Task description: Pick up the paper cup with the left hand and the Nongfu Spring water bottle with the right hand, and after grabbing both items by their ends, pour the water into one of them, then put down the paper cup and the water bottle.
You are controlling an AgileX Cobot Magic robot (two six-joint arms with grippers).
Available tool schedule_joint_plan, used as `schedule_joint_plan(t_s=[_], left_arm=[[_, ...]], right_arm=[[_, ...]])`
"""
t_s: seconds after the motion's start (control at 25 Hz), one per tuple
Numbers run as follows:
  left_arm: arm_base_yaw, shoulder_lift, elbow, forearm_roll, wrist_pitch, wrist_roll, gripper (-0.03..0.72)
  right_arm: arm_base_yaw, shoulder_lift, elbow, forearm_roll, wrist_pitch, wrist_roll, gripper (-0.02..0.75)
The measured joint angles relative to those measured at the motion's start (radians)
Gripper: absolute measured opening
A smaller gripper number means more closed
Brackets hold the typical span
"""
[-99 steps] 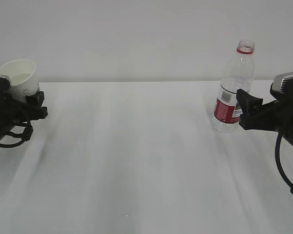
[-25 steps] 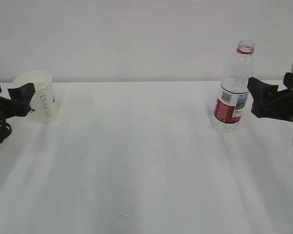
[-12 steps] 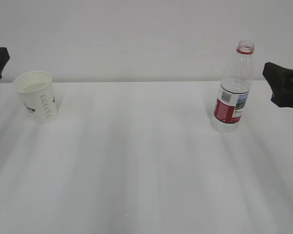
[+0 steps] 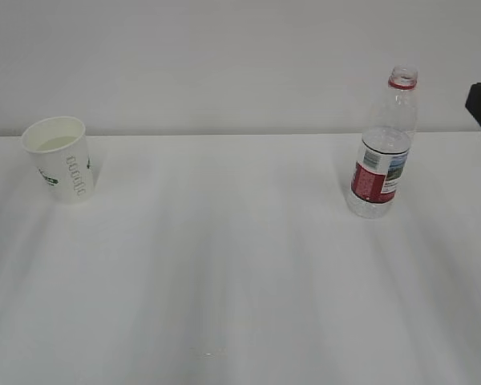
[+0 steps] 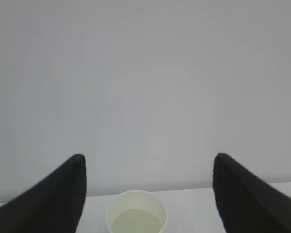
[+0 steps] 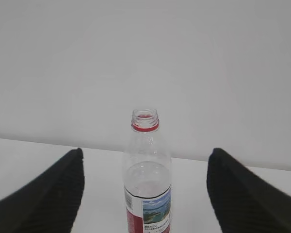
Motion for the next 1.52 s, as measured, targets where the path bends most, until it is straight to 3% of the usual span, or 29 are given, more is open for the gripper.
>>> schedule_joint_plan(t_s=[0.48,1.08,1.28,1.52], left_arm=[[0.0,-0.425,0.004,0.067,0.433,0.0,0.588],[0.0,-0.861,0.004,0.057,0.917,0.008,0.583],[0.0,-0.932,0.004,-0.017,1.062,0.108,0.58],[0.0,-0.985,0.004,-0.06,1.205,0.177,0.58]], right_arm=[[0.0,-0.317,0.005,0.0,0.328,-0.007,0.593],[0.0,-0.654,0.005,-0.004,0.738,-0.01,0.593],[0.0,-0.767,0.005,-0.045,0.901,-0.003,0.593],[0.0,-0.872,-0.034,-0.178,1.161,0.132,0.592]])
